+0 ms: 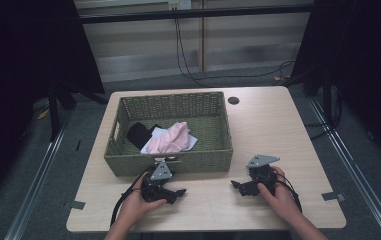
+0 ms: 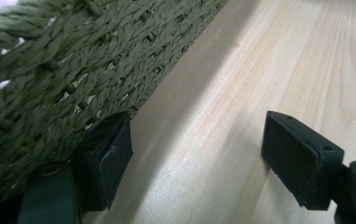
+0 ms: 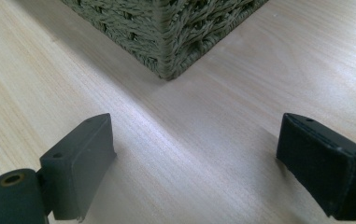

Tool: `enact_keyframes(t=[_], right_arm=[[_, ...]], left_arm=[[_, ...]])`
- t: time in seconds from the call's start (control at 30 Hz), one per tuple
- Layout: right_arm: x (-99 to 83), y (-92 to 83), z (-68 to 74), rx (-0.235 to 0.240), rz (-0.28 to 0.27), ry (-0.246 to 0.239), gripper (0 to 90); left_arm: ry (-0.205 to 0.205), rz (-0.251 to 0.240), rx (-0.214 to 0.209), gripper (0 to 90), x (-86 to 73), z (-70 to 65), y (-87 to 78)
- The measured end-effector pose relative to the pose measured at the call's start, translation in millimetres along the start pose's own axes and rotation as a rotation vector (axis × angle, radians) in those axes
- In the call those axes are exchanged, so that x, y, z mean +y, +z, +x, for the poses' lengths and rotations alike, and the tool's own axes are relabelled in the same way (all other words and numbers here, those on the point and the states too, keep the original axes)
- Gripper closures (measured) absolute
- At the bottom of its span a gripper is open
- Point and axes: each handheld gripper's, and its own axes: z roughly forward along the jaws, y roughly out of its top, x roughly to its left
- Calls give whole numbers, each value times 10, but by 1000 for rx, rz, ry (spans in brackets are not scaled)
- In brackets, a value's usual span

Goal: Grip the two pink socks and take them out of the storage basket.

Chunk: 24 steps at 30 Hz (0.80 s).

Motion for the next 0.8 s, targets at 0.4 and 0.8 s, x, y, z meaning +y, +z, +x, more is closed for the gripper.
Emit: enact_keyframes(t=[0.4,0.8], right_arm=[[0,0,-1,2,0,0,104],[0,0,-1,2,0,0,104]], left_arm=[[-44,65,-40,243,140,-45,-68],[-68,23,-79,244,565,14,-394]])
